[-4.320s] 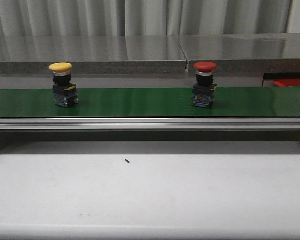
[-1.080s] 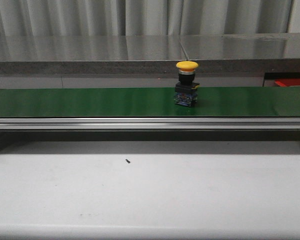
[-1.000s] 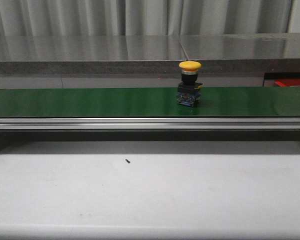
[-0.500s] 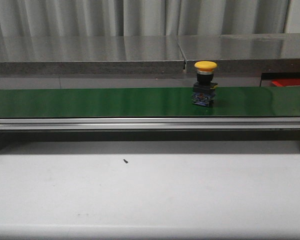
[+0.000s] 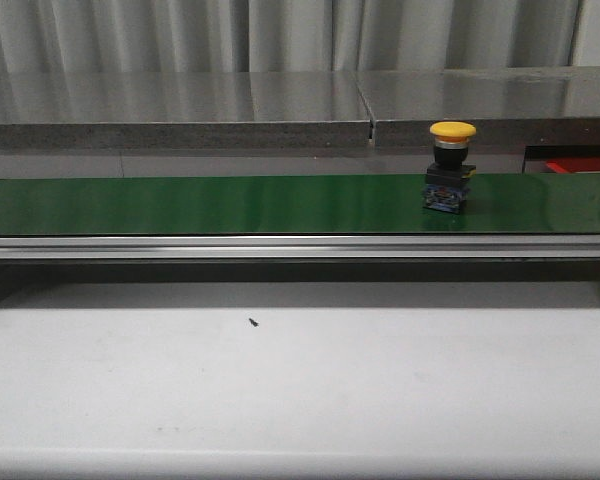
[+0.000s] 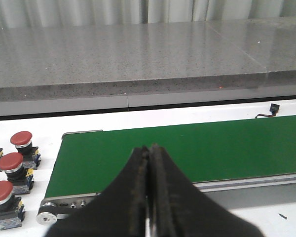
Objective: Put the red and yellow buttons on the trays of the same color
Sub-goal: 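Grasp the yellow-capped button at the belt end with the right gripper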
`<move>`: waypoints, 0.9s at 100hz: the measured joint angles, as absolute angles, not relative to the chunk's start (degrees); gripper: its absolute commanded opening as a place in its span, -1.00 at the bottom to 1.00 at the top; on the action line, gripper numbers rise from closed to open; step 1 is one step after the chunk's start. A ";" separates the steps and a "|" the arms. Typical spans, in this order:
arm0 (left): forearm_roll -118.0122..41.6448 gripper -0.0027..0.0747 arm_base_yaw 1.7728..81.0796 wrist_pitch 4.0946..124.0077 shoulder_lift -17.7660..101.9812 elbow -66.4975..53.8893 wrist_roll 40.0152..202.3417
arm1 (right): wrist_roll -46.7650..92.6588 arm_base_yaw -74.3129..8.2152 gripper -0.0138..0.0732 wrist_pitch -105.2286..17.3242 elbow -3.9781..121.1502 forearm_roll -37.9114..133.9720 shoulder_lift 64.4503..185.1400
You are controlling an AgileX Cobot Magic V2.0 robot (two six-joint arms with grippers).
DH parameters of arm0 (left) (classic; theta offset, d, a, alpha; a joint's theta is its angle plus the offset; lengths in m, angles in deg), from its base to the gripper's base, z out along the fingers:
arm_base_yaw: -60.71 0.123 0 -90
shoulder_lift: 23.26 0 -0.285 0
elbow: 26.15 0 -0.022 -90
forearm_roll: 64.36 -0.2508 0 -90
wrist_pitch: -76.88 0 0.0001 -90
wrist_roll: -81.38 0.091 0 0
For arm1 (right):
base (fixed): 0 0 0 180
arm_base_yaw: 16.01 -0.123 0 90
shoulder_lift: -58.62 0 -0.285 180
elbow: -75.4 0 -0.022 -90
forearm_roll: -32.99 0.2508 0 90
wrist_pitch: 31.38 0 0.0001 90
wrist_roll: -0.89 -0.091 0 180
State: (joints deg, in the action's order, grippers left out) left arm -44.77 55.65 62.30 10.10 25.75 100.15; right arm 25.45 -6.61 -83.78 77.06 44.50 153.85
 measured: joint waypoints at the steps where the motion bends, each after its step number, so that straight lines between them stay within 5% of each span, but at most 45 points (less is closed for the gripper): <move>1: -44.77 -0.98 55.65 62.30 10.10 25.75 100.15 | 25.59 -6.83 0.65 -83.78 76.26 44.62 153.69; 37: -44.77 -0.98 55.65 62.30 10.10 25.75 100.15 | 26.96 -13.43 0.65 -80.44 69.34 47.09 153.28; 69: -44.77 -0.98 55.65 62.30 10.10 25.75 100.15 | 27.08 -17.47 0.65 -79.94 76.71 48.14 161.92; 90: -44.77 -0.98 55.65 62.30 10.10 25.75 100.15 | 26.57 -17.76 0.32 -81.44 83.26 48.38 169.14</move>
